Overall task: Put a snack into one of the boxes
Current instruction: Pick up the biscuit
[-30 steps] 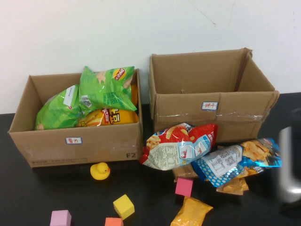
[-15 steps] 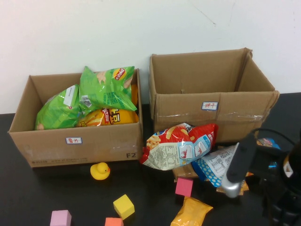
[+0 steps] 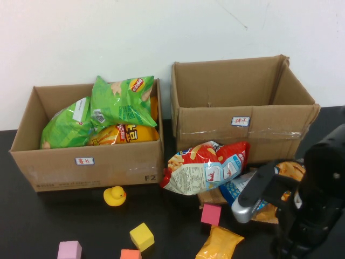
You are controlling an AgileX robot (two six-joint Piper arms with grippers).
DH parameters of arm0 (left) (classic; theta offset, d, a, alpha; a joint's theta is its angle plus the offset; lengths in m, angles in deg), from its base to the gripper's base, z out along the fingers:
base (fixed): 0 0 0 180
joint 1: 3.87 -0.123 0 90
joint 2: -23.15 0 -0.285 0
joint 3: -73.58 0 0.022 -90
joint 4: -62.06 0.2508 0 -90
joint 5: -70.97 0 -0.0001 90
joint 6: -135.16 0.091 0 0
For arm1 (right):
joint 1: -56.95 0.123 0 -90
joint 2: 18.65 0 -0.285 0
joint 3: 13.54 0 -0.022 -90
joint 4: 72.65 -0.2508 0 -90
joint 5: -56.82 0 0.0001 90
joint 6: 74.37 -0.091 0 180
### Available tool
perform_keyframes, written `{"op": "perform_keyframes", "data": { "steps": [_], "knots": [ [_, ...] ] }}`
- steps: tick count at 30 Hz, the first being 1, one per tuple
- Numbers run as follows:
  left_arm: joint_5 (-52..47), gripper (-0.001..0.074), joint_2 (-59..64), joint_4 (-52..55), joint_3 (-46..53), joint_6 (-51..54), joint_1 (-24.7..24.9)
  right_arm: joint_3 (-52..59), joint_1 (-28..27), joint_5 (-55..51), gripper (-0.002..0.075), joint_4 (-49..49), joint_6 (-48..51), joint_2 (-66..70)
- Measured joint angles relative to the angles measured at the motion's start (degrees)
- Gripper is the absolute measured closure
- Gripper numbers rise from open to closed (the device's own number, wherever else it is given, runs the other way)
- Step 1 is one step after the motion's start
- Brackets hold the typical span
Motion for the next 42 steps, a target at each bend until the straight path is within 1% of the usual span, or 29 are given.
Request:
{"op": "perform_keyframes", "data": {
  "steps": [3,9,18,21,23,26,28,33,37,42],
  "knots": [
    [0.1,0.0736,0.0,0.0,0.0,0.0,0.0,0.0,0.0,1.0,0.0225,-0.4,-1.5,2.2],
    [0.1,0.0736,0.0,0.0,0.0,0.0,0.0,-2.3,0.0,3.2,0.0215,-2.4,-2.2,5.4],
    [0.2,0.0736,0.0,0.0,0.0,0.0,0.0,-9.1,0.0,4.2,0.0214,-8.9,8.7,12.0],
    [0.2,0.0736,0.0,0.0,0.0,0.0,0.0,-9.9,0.0,4.3,0.0214,-12.7,9.7,14.2],
    [0.2,0.0736,0.0,0.0,0.0,0.0,0.0,-10.2,0.0,4.3,0.0214,-15.5,6.7,15.4],
    [0.2,0.0736,0.0,0.0,0.0,0.0,0.0,-10.3,0.0,5.8,0.0214,-19.7,-0.9,16.8],
    [0.2,0.0736,0.0,0.0,0.0,0.0,0.0,-10.3,0.0,8.4,0.0214,-21.8,-5.6,17.6],
    [0.2,0.0736,0.0,0.0,0.0,0.0,0.0,-10.3,0.0,15.3,0.0214,-25.9,-13.1,18.8],
    [0.2,0.0736,0.0,0.0,0.0,0.0,0.0,-10.5,-0.5,18.9,0.0214,-26.5,-20.8,20.1],
    [0.2,0.0736,0.0,0.0,0.0,0.0,0.0,-10.5,-0.6,20.6,0.0214,-27.3,-28.3,23.6]
  ]
}}
